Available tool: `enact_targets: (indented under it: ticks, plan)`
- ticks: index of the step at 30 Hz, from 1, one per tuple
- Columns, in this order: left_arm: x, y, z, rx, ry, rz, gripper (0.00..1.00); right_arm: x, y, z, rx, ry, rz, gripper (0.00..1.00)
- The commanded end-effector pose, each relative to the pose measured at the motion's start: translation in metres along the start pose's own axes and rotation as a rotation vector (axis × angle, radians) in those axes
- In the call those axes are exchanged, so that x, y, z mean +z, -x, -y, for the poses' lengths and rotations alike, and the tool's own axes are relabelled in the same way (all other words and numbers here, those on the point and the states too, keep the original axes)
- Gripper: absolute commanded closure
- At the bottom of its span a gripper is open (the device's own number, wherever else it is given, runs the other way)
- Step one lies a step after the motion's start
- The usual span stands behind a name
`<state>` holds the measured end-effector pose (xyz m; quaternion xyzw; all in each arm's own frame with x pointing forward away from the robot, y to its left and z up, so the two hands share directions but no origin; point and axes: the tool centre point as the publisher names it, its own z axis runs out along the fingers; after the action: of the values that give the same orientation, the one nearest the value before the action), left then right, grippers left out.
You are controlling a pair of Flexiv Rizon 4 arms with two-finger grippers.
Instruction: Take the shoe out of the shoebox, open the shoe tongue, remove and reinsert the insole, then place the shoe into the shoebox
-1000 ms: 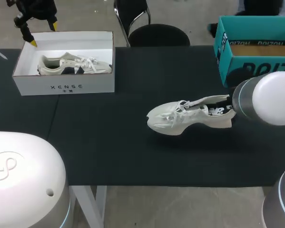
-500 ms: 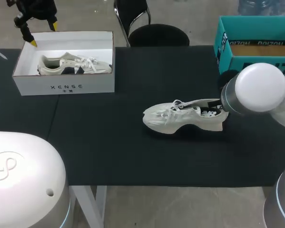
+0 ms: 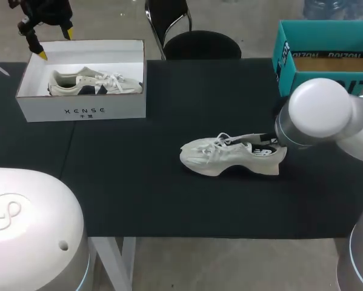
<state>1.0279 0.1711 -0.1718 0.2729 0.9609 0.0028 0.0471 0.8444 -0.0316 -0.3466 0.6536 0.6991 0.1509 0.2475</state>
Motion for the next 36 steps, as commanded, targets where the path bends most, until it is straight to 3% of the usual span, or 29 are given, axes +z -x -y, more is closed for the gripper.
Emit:
enact_targets:
  ticks: [1,7,9,10,11,22,23,25,27,36]
  plan:
    - [0.0,-0.001,0.0,0.0,0.002,0.0,0.0,0.0,-0.003,0.004,0.013,-0.002,-0.001,1.0]
    - [0.0,-0.001,0.0,0.0,0.002,0.0,0.0,0.003,-0.009,0.012,0.01,-0.018,-0.01,1.0]
    - [0.0,-0.001,0.0,0.0,0.002,0.0,0.0,0.004,-0.008,0.014,0.015,-0.022,-0.008,0.52]
    - [0.0,-0.001,0.0,0.0,0.002,0.0,0.0,0.003,-0.007,0.014,0.015,-0.021,-0.004,0.11]
    - [0.0,-0.001,0.0,0.0,0.002,0.0,0.0,0.001,-0.006,0.014,0.019,-0.021,0.003,0.0]
    - [0.0,-0.001,0.0,0.0,0.002,0.0,0.0,-0.037,0.011,-0.012,0.071,0.049,-0.001,0.0]
    - [0.0,-0.001,0.0,0.0,0.002,0.0,0.0,-0.042,0.013,-0.016,0.068,0.038,-0.017,0.0]
    - [0.0,-0.001,0.0,0.0,0.002,0.0,0.0,-0.046,0.014,-0.019,0.02,-0.071,-0.1,0.0]
    - [0.0,-0.001,0.0,0.0,0.002,0.0,0.0,-0.047,0.006,-0.013,-0.139,-0.219,-0.213,0.0]
    - [0.0,-0.001,0.0,0.0,0.002,0.0,0.0,-0.049,0.005,-0.012,-0.159,-0.221,-0.223,0.0]
